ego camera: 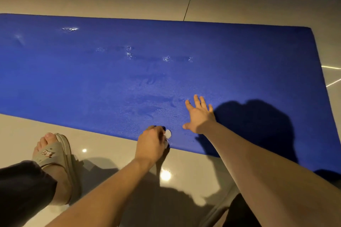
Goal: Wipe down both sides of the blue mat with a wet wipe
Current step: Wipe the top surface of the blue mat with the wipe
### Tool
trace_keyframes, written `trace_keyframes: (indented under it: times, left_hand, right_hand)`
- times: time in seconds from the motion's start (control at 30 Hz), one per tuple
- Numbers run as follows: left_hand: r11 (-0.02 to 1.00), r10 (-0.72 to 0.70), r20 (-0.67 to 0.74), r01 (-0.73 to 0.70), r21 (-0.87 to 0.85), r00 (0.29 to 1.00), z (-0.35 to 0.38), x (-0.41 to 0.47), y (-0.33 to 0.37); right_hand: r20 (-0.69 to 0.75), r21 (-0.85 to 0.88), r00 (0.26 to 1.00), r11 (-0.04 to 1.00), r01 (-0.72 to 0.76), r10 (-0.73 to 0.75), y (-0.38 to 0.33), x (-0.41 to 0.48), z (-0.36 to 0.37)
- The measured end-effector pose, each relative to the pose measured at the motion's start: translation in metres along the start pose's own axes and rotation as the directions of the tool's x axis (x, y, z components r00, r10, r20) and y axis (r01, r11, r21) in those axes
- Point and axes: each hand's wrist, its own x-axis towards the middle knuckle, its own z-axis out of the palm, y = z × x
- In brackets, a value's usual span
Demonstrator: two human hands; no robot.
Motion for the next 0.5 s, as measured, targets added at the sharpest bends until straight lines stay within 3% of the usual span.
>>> trace_keyframes:
  times: [0.1,0.23,0.33,0.5]
  left_hand:
    - [0.988,-0.153,-0.11,0.15,-0.032,0.982,-0.024,0.029,-0.024]
    - [0.927,-0.376,-0.187,0.368,-0.076,0.908,-0.053,0.064,-0.058]
    - [0.943,-0.332,-0.185,0.323,-0.079,0.925,-0.041,0.056,-0.052]
    - [0.989,-0.113,-0.11,0.101,-0.107,0.988,0.007,0.024,0.005]
  right_hand:
    - [0.014,-0.007,1.0,1.0,0.002,-0.001,0.001,0.0,0.001]
    - [0.039,-0.008,0.999,1.0,-0.008,0.009,0.0,0.001,0.0]
    - [0.049,0.0,0.999,1.0,-0.012,0.012,-0.003,0.003,0.0]
    - [0.053,0.004,0.999,1.0,0.0,0.0,-0.002,0.003,-0.001]
